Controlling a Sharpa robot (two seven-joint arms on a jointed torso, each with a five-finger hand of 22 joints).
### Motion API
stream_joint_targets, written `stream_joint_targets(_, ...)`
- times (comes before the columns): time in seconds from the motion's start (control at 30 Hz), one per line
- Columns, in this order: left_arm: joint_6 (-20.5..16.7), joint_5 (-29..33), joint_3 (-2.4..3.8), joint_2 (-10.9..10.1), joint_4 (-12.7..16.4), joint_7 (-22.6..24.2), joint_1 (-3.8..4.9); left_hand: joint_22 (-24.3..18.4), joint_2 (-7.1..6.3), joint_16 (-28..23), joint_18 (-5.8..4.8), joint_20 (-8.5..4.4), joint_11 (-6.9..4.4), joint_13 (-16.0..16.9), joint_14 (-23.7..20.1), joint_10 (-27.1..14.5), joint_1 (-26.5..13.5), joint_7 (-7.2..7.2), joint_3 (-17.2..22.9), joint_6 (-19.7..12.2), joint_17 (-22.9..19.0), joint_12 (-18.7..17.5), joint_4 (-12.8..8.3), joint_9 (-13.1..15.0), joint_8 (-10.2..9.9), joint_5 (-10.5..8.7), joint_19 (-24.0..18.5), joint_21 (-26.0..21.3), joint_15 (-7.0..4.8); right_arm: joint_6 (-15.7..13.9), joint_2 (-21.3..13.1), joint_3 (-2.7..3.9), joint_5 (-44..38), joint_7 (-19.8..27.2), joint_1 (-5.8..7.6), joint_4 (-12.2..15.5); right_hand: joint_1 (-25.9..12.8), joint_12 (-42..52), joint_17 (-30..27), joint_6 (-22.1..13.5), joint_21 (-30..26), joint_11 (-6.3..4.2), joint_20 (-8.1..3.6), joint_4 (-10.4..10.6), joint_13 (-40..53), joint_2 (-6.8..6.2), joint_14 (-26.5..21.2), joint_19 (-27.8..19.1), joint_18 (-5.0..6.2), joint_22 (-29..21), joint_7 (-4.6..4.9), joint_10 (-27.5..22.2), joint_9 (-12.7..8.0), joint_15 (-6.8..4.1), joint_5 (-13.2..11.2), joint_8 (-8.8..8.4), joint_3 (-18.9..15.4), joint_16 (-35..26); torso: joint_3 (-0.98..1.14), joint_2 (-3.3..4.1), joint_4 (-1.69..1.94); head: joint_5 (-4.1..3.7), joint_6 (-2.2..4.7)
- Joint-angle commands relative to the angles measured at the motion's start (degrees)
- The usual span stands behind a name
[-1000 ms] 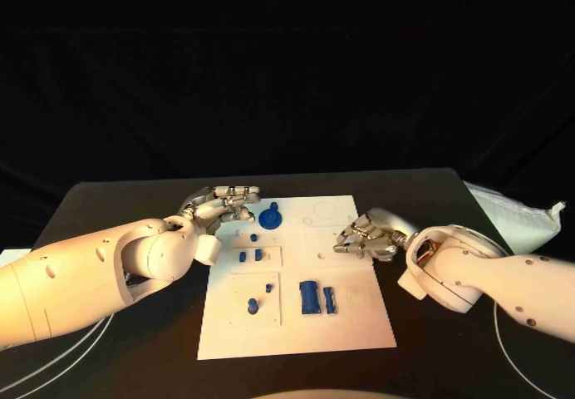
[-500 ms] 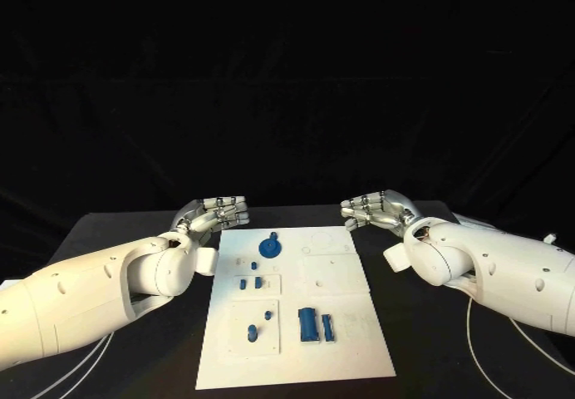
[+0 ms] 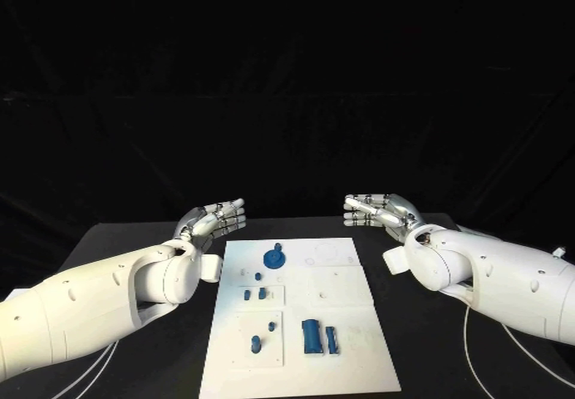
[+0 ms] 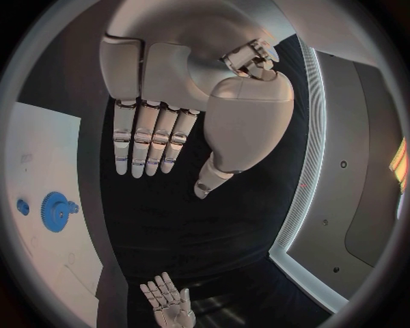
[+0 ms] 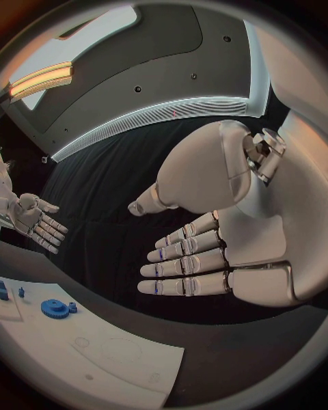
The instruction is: Assemble the parts on the task board
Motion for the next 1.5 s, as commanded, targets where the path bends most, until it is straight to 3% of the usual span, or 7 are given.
stream_joint_targets(0.03, -3.1, -0.8, 0.26, 0.2, 1.4, 1.1, -0.32, -7.1, 3.10, -2.5, -2.85, -4.24, -2.88, -1.5, -14.0, -14.6, -20.8, -3.04, -5.4, -14.1, -2.2, -2.7, 0.2, -1.6, -1.6, -1.26, -11.1, -1.6, -2.51, -3.2, -0.1, 0.20, 1.3, 1.2, -0.42, 1.7, -21.2, -1.8, -2.6, -14.4, -4.3, -2.38, -3.41, -0.3, -2.8, -1.55, -16.7, -14.3, -2.65, -2.8, -3.03, -15.9, -2.1, -5.07, -2.3, -1.52, -1.2, -4.5, 0.37, -1.18, 1.54, -0.35, 0.97)
stream_joint_targets(0.4, -17.1, -3.8, 1.26, 1.0, 8.5, 5.1, -2.64, -12.3, 3.10, -7.4, -4.09, -7.34, -8.71, -1.5, -24.1, -25.3, -35.9, -9.25, -9.3, -24.4, -2.2, -2.7, 0.2, -1.6, -1.6, -1.26, -19.2, -1.6, -7.67, -19.6, -1.5, 1.17, 8.9, 6.9, -3.36, 12.8, -36.6, -1.8, -2.6, -24.9, -7.3, -7.25, -5.88, -0.3, -2.8, -1.55, -28.9, -24.6, -4.49, -8.6, -5.25, -27.4, -2.1, -5.07, -7.2, -1.52, -1.2, -4.5, 0.74, -2.35, 3.08, -0.72, 2.03)
stream_joint_targets(0.43, -18.1, -4.0, 1.33, 1.1, 9.0, 5.4, -2.80, -12.7, 3.10, -7.4, -4.28, -7.59, -8.71, -1.5, -25.0, -26.1, -37.1, -9.25, -9.6, -25.2, -2.2, -2.7, 0.2, -1.6, -1.6, -1.26, -19.9, -1.6, -7.67, -21.2, -1.7, 1.26, 9.6, 7.4, -3.63, 13.8, -37.8, -1.8, -2.6, -25.8, -7.6, -7.25, -6.08, -0.3, -2.8, -1.55, -29.8, -25.4, -4.52, -8.6, -9.29, -28.3, -2.1, -5.07, -7.2, -1.52, -1.2, -4.5, 0.74, -2.35, 3.08, -0.72, 2.03)
stream_joint_targets(0.5, -19.4, -4.3, 1.42, 1.1, 9.6, 5.8, -3.02, -13.4, 3.10, -7.4, -4.74, -8.01, -8.71, -1.5, -26.3, -27.6, -39.1, -9.25, -10.2, -26.6, -2.2, -2.7, 0.2, -1.6, -1.6, -1.26, -21.0, -1.6, -7.67, -23.6, -1.9, 1.41, 10.7, 8.2, -4.07, 15.4, -39.9, -1.8, -2.6, -27.2, -8.0, -7.25, -10.40, -0.3, -2.8, -1.55, -31.4, -26.8, -4.53, -8.6, -9.29, -29.9, -2.1, -5.07, -7.2, -1.52, -1.2, -4.5, 0.74, -2.35, 3.08, -0.72, 2.03)
stream_joint_targets(0.6, -20.6, -4.6, 1.51, 1.2, 10.2, 6.1, -3.22, -14.4, 3.10, -7.4, -4.73, -8.59, -8.71, -1.5, -28.2, -29.6, -42.0, -9.25, -10.9, -28.6, -2.2, -2.7, 0.2, -1.6, -1.6, -1.26, -22.5, -1.6, -7.67, -26.4, -2.2, 1.57, 11.9, 9.2, -4.57, 17.3, -42.8, -1.8, -2.6, -29.1, -8.5, -7.25, -10.40, -0.3, -2.8, -1.55, -33.8, -28.7, -8.83, -8.6, -9.29, -32.1, -2.1, -5.07, -7.2, -1.52, -1.2, -4.5, 0.74, -2.35, 3.08, -0.72, 2.03)
stream_joint_targets(0.67, -20.8, -4.6, 1.52, 1.2, 10.4, 6.2, -3.25, -14.9, 3.10, -7.4, -8.78, -8.88, -8.71, -1.5, -29.2, -30.6, -43.4, -9.25, -11.3, -29.5, -2.2, -2.7, 0.2, -1.6, -1.6, -1.26, -23.2, -1.6, -7.67, -27.7, -2.3, 1.65, 12.5, 9.6, -4.81, 18.2, -44.2, -1.8, -2.6, -30.1, -8.8, -7.25, -10.40, -0.3, -2.8, -1.55, -34.9, -29.8, -8.83, -8.6, -9.29, -33.2, -2.1, -5.07, -7.2, -1.52, -1.2, -4.5, 0.74, -2.35, 3.08, -0.72, 2.03)
stream_joint_targets(1.5, -20.8, -4.6, 1.52, 1.2, 10.4, 6.2, -3.25, -21.8, 3.10, -7.4, -8.78, -12.96, -8.71, -1.5, -37.9, -39.7, -56.4, -9.25, -16.5, -38.2, -2.2, -2.7, 0.2, -1.6, -1.6, -1.26, -34.0, -1.6, -7.67, -29.0, -2.4, 1.73, 13.1, 10.1, -5.03, 19.0, -57.6, -1.8, -2.6, -39.2, -13.0, -7.25, -10.40, -0.3, -2.8, -1.55, -45.4, -38.6, -8.83, -8.6, -9.29, -43.2, -2.1, -5.07, -7.2, -1.52, -1.2, -4.5, 0.74, -2.35, 3.08, -0.72, 2.03)
